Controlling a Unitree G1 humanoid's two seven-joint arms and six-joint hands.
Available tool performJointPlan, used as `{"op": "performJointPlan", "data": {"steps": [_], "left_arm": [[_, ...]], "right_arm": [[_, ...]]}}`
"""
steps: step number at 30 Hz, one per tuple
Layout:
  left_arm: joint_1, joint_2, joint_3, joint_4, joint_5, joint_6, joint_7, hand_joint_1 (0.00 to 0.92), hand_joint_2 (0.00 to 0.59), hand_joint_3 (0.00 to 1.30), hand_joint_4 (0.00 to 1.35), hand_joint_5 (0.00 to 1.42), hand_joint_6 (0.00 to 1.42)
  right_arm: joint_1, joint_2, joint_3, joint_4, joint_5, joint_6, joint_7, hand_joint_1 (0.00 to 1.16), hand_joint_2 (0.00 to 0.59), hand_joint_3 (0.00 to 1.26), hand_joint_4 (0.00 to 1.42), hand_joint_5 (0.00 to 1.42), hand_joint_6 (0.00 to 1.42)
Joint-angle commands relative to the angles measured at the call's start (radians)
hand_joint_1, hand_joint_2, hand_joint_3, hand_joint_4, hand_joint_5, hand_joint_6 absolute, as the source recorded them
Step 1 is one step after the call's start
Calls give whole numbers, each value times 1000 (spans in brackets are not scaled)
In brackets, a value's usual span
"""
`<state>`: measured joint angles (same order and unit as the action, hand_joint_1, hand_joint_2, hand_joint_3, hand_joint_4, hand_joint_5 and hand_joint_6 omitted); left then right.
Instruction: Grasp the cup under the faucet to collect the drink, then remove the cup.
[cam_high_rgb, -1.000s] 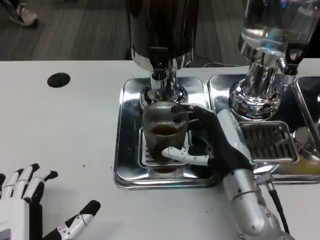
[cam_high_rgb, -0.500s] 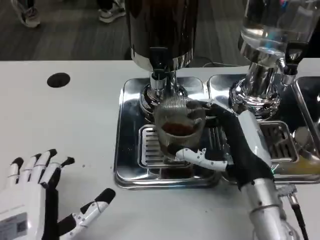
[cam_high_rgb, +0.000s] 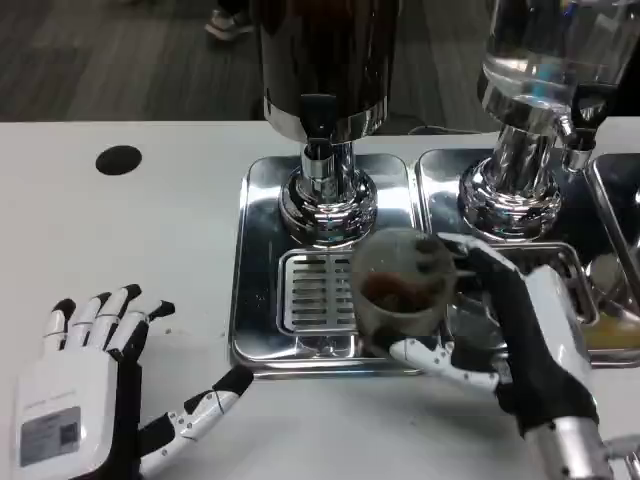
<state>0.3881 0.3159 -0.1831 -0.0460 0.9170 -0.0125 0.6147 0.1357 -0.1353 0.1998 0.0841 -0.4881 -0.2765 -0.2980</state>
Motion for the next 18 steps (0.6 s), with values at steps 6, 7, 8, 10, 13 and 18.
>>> {"op": "performJointPlan", "data": {"steps": [6, 7, 8, 10, 13, 18], "left_arm": [[-19, 4, -24, 39, -2, -1, -6, 0, 76, 363, 0, 145, 63], [-19, 5, -24, 42, -5, -2, -5, 0, 76, 363, 0, 145, 63], [-18, 7, -23, 44, -7, -3, -3, 0, 76, 363, 0, 145, 63], [-15, 11, -22, 43, -8, -5, -1, 0, 76, 363, 0, 145, 63], [-7, 18, -14, 43, -14, -8, 0, 0, 76, 363, 0, 145, 63], [0, 22, -12, 42, -20, -9, 6, 0, 76, 363, 0, 145, 63]], "right_arm": [[89, -13, -12, -61, -45, -70, -69, 853, 207, 624, 690, 532, 409], [99, -15, -12, -62, -49, -76, -73, 853, 207, 624, 690, 532, 409], [108, -17, -11, -64, -52, -81, -75, 853, 207, 624, 690, 532, 409], [122, -19, -11, -66, -58, -91, -77, 853, 207, 624, 690, 532, 409], [147, -23, 0, -73, -69, -110, -78, 853, 207, 624, 690, 532, 410], [179, -34, 14, -86, -81, -133, -74, 853, 207, 624, 690, 532, 411]]}}
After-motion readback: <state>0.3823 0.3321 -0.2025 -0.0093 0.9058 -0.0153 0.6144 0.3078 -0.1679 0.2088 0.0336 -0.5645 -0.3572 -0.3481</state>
